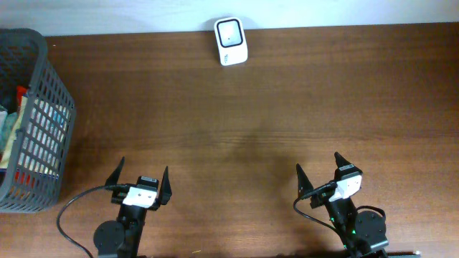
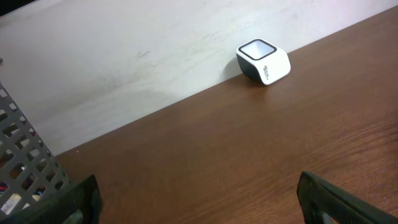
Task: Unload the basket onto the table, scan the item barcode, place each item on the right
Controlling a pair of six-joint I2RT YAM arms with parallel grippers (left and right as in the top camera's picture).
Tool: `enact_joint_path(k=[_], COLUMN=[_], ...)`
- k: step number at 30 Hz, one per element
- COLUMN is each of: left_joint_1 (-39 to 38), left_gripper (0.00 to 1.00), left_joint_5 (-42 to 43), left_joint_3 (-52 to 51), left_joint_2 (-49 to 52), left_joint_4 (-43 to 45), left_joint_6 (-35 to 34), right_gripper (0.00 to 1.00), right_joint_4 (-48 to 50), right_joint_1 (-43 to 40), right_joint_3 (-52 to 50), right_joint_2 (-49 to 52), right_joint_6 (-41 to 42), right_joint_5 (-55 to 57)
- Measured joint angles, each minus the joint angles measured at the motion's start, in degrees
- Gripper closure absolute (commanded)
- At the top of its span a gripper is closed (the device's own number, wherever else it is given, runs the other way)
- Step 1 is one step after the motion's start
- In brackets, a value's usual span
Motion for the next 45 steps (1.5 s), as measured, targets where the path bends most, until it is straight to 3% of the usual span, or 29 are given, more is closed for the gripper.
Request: enact_joint_path(k=[15, 19, 24, 29, 40, 42, 45], left_joint_1=[0.0, 0.0, 0.0, 0.0, 0.0, 0.0, 0.0], left_gripper=[0.01, 0.01, 0.01, 0.01, 0.01, 0.01, 0.01], left_joint_5=[-0.1, 0.7, 1.1, 1.9, 9.5, 9.7, 9.8], left_joint_3=[0.0, 4.3, 18.8, 37.7, 100.5, 107.1, 108.7], left_joint_2=[0.0, 2.2, 16.8, 35.6, 86.4, 91.3, 92.2], left_joint_4=[0.0, -5.1, -8.0, -19.3, -68.5, -71.0, -68.5], left_joint_6=[-0.2, -0.6, -0.6, -0.7, -0.7, -0.7, -0.7], right_gripper=[0.01, 0.01, 0.01, 0.01, 0.01, 0.01, 0.01], right_joint_4=[0.0, 0.0, 0.0, 0.0, 0.0, 0.0, 0.0], right_joint_1=[0.0, 0.0, 0.0, 0.0, 0.0, 0.0, 0.0], right_joint_3=[0.0, 0.0, 0.0, 0.0, 0.0, 0.0, 0.0], right_joint_2=[0.0, 0.0, 0.0, 0.0, 0.0, 0.0, 0.0], right_joint_6=[0.0, 0.0, 0.0, 0.0, 0.0, 0.0, 0.0], right_joint_5=[0.0, 0.0, 0.0, 0.0, 0.0, 0.0, 0.0])
